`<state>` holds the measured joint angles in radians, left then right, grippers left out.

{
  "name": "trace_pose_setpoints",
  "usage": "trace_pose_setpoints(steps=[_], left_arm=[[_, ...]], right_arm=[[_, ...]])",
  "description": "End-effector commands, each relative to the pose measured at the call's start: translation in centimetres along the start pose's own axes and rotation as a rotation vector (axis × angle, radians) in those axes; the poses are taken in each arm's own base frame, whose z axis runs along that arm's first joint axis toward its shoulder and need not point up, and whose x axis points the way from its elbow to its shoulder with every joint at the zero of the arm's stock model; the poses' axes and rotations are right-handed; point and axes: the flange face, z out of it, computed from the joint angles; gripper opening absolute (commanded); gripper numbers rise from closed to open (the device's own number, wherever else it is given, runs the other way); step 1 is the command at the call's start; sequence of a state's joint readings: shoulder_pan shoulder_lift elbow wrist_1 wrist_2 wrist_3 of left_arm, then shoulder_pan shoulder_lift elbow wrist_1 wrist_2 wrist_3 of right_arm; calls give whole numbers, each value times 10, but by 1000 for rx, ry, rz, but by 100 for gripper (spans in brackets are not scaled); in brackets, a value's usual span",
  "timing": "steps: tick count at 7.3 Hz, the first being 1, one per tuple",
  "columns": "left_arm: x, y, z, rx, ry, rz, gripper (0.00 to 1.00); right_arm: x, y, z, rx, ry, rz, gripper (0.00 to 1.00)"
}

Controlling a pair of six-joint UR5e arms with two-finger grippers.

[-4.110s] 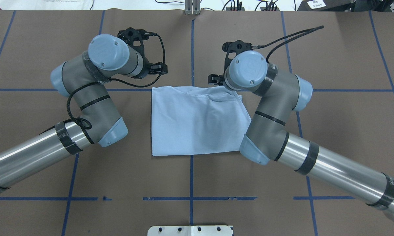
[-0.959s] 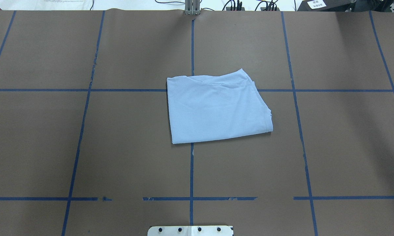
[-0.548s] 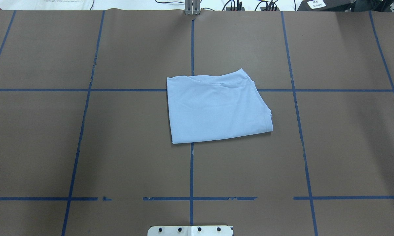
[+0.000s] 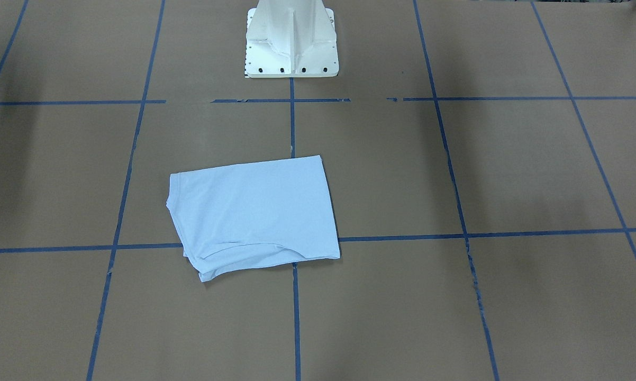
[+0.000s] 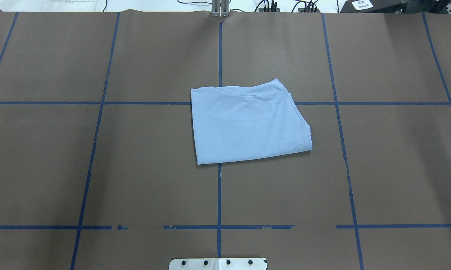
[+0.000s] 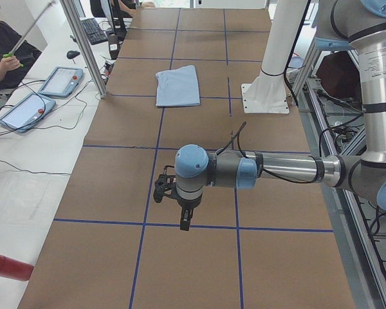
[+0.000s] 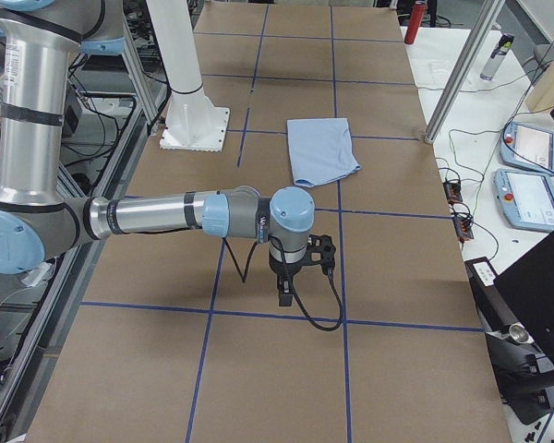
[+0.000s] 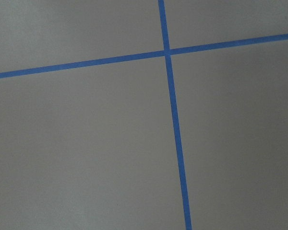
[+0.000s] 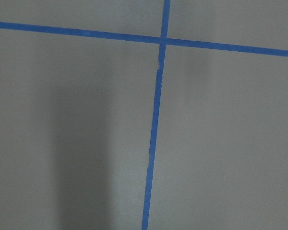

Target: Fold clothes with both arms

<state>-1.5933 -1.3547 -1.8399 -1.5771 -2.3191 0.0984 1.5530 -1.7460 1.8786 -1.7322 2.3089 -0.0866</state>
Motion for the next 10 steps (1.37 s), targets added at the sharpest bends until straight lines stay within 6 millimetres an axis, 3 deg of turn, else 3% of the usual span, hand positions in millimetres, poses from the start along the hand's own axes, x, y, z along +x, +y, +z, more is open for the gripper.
trace_pose_setpoints(steps=[1, 10], left_arm=[[0, -4, 3, -6, 4, 0, 100], [7, -7, -5, 10, 0, 23, 100]], right_arm=[[0, 1, 1, -1, -4, 0, 100], [2, 1, 2, -5, 1, 3, 100]])
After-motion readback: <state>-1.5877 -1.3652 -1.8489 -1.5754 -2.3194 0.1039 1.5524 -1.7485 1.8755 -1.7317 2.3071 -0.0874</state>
